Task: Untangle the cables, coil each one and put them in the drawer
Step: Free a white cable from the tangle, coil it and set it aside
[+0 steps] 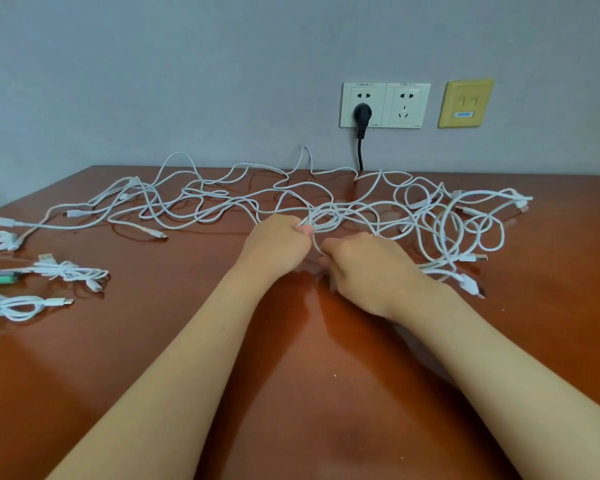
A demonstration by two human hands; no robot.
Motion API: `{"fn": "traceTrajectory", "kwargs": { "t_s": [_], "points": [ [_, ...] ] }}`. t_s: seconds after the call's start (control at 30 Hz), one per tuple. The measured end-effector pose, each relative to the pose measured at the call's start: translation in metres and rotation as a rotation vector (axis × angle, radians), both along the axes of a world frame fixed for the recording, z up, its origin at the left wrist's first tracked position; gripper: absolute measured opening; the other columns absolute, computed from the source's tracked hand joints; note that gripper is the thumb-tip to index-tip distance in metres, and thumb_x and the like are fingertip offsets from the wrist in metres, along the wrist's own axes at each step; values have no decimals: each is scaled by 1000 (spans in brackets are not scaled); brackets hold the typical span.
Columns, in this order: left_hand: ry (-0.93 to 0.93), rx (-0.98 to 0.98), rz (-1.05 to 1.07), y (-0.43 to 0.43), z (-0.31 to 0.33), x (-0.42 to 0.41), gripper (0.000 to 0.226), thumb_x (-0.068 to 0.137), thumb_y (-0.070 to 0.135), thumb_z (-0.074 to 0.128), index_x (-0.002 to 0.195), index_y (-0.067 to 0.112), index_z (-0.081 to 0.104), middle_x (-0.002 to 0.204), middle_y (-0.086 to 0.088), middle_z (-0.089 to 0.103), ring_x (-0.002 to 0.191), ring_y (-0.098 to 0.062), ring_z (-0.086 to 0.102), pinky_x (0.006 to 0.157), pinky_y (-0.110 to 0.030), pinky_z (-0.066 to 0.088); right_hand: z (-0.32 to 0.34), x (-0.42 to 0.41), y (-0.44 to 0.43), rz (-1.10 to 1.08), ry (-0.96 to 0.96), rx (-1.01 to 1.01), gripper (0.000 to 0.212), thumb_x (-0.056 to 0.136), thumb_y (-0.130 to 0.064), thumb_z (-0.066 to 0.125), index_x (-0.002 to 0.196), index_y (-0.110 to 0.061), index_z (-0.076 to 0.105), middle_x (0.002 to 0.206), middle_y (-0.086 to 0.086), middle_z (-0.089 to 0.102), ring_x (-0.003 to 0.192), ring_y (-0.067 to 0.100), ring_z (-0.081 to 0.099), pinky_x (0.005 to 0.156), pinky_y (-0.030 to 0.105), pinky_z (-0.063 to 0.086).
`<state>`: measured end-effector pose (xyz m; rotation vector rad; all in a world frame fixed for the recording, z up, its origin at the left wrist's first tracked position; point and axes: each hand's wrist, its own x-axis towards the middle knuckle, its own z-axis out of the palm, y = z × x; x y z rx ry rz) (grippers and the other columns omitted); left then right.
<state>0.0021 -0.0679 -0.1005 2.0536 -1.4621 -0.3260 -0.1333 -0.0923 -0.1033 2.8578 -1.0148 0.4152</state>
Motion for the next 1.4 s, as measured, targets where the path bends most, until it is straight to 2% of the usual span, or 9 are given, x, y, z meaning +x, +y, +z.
{"fn": "traceTrajectory", "kwargs": {
  "t_s": [0.1,0.27,0.6,0.73,0.83,0.9,1.1,1.23,1.4],
  "points": [
    [-136,99,-28,2,-1,-1,29,96,24,42,68,15,41,81,-3,47,92,-27,47,74,-30,33,8,-3,3,23,18,-140,30,100,-31,34,125,-26,49,122,1,56,113,26,54,70,29,27],
    [-259,209,-211,7,6,-3,21,95,22,39,78,16,49,87,-4,48,87,-23,45,76,-32,38,13,-11,-2,-12,-112,-207,24,97,-34,41,110,-25,60,110,-4,56,108,22,54,69,30,33],
    [7,257,-569,10,6,-2,31,98,15,42,69,21,49,61,7,44,45,1,41,47,-9,30,15,-19,-18,-68,-696,442,14,64,-29,81,63,-26,67,57,-12,62,53,-2,52,57,16,40],
    [234,190,-714,15,4,-11,25,101,13,38,78,14,49,60,6,42,47,0,35,48,-8,31,16,-33,-25,-26,-828,964,16,74,-8,70,63,-18,67,52,-7,63,48,6,54,48,17,42],
    [341,82,-725,13,6,-15,27,100,11,37,76,15,48,63,2,42,48,-4,33,48,-12,30,8,-40,-34,-34,-893,1149,38,87,4,49,62,-17,69,52,-1,51,43,6,35,41,15,22],
    [413,-6,-661,12,8,-11,28,101,10,35,75,15,46,62,0,39,44,-1,31,45,-11,27,4,-37,-37,-17,-936,1185,27,91,0,48,72,-12,64,53,-2,47,37,2,27,34,11,14],
    [411,-138,-356,6,7,-5,31,101,18,37,72,19,47,61,4,41,39,-2,31,42,-13,27,4,-18,-28,-54,-769,818,26,92,-22,55,69,-13,62,51,3,41,35,4,30,39,17,27],
    [320,-189,-168,-3,1,-4,23,98,23,42,79,18,52,69,2,49,61,-18,42,58,-28,32,2,-8,-15,-141,-342,195,26,95,-36,47,80,-21,62,76,7,61,82,26,56,67,32,37],
    [238,-219,3,-1,1,2,13,97,26,47,95,15,40,93,-6,58,84,-20,47,68,-26,28,7,-2,5,-43,-198,-19,29,98,-35,34,97,-17,56,103,6,64,101,30,54,68,31,27]
  ]
}}
